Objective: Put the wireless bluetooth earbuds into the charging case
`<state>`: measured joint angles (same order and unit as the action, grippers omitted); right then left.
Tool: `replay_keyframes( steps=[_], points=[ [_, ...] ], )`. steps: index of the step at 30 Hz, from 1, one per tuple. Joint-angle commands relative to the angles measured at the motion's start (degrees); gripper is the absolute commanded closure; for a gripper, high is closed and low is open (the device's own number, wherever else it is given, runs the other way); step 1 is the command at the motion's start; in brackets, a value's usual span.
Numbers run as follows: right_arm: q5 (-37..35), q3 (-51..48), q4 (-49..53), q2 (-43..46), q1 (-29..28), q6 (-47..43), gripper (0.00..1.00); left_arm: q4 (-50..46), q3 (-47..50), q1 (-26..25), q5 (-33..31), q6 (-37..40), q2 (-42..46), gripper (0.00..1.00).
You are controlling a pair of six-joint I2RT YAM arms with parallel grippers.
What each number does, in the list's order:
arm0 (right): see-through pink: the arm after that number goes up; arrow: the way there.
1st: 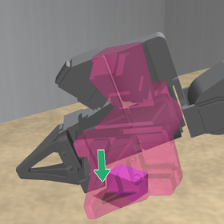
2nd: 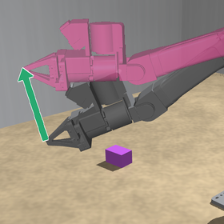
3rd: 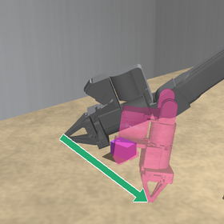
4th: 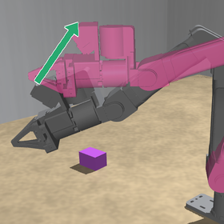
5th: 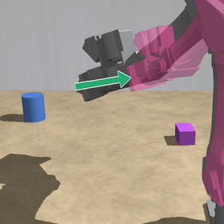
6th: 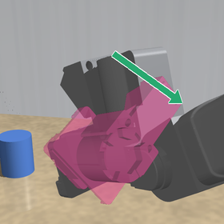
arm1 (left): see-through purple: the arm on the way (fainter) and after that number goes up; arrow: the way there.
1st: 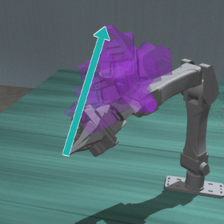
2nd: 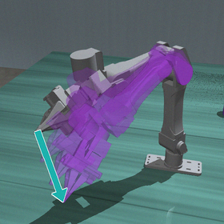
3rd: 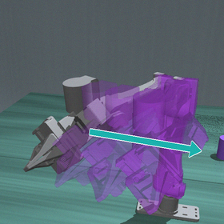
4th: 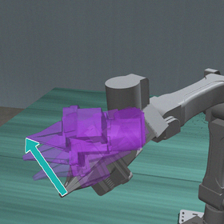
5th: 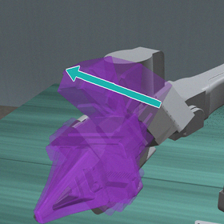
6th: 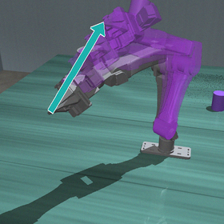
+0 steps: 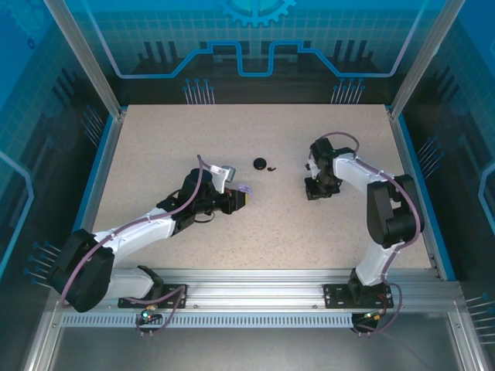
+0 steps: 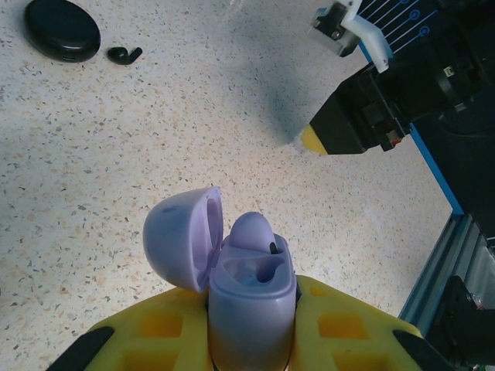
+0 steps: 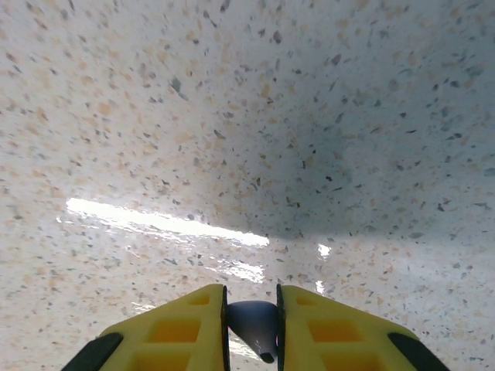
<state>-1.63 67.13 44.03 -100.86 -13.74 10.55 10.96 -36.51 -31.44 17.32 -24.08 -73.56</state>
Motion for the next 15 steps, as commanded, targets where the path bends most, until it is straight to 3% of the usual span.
replay_keyframes(
  steps=[1, 15],
  points=[
    [4.3, -1.62, -2.36, 3.61, 1.42, 1.97, 0.79, 1.75, -0.18, 0.5, -0.11, -0.53, -0.34, 0.92],
    [22.03, -8.21, -15.79, 19.83, 2.09, 7.55, 0.81, 10.19, 1.84, 0.51, 2.2, -1.26, -1.24, 0.92]
  ],
)
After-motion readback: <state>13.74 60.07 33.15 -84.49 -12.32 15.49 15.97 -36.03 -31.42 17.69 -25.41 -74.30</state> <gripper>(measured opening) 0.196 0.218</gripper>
